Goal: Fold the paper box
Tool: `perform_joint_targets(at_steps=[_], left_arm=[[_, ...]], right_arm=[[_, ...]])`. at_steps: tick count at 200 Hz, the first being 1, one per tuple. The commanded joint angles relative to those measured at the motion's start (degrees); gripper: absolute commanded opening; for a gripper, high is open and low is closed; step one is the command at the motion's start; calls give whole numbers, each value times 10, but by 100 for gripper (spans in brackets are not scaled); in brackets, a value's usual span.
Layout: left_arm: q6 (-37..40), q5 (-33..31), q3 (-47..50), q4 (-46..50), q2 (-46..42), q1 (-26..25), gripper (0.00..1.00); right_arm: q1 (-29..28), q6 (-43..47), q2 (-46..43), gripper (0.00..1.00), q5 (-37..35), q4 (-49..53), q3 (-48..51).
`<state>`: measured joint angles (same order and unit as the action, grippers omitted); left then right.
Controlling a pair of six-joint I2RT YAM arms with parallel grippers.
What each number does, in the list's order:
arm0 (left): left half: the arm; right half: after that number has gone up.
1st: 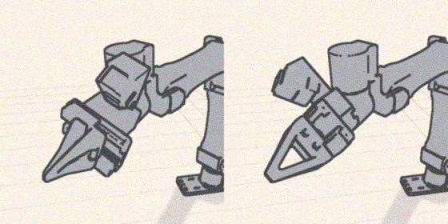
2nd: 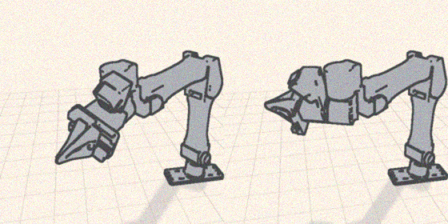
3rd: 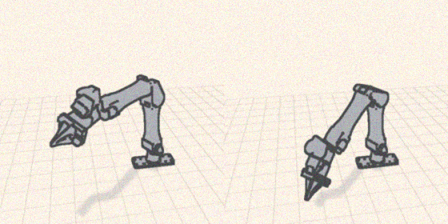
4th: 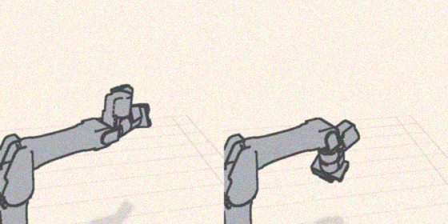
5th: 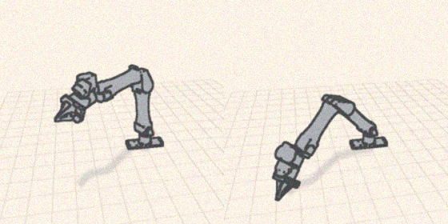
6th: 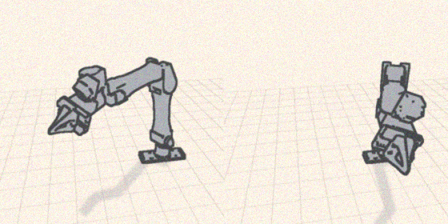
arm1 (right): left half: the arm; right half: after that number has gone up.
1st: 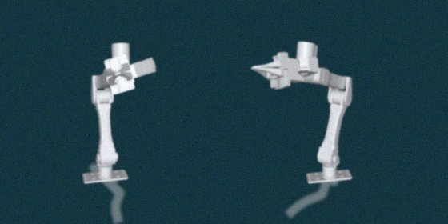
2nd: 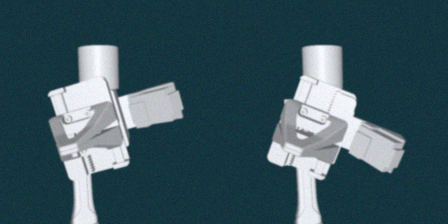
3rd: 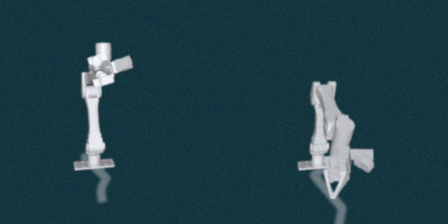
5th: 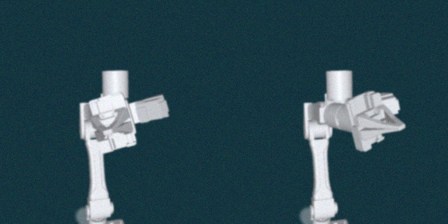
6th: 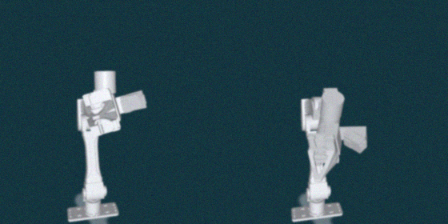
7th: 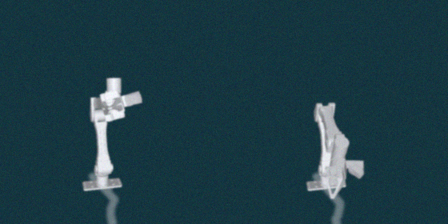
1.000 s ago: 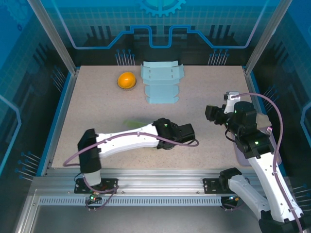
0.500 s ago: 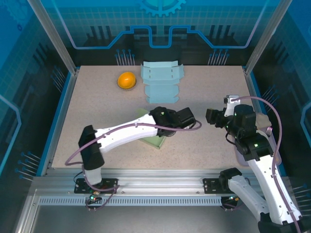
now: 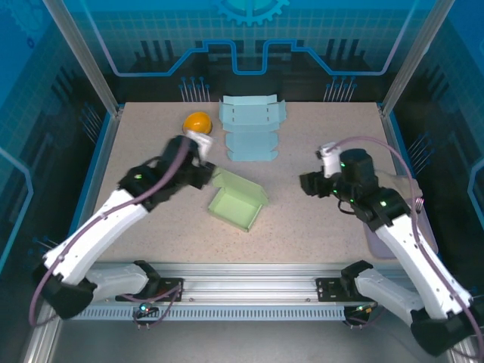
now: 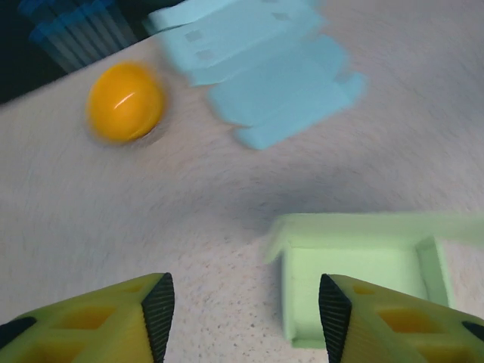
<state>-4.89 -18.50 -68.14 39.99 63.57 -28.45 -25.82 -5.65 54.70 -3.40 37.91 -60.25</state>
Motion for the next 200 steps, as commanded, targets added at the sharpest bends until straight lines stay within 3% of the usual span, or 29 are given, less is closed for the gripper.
perform_joint_targets(at_steps=[1, 20, 46, 83, 123, 142, 173, 200], left_arm=[[-219, 167, 93, -60, -48, 127, 58], [-279, 248, 160, -109, -53, 204, 59], [-320, 274, 199, -149, -39, 249, 61], [-333, 274, 183, -171, 1, 257, 67], [-382, 301, 114, -138, 88, 256, 71], [-404, 320, 78, -126, 129, 245, 72], [-425, 319, 31, -105, 182, 202, 72], [-438, 321, -1, -79, 217, 163, 72]], right_arm=[[-86, 98, 88, 67, 0, 57, -90], [-137, 137, 177, 67, -5, 86, -157], [-179, 172, 281, 66, -15, 111, -225], [-207, 201, 392, 65, -47, 140, -289], [-219, 235, 441, 58, -74, 143, -308], [-227, 261, 447, 48, -76, 133, -304], [-247, 306, 437, 17, -95, 96, -278], [-258, 354, 414, 7, -118, 48, -243]])
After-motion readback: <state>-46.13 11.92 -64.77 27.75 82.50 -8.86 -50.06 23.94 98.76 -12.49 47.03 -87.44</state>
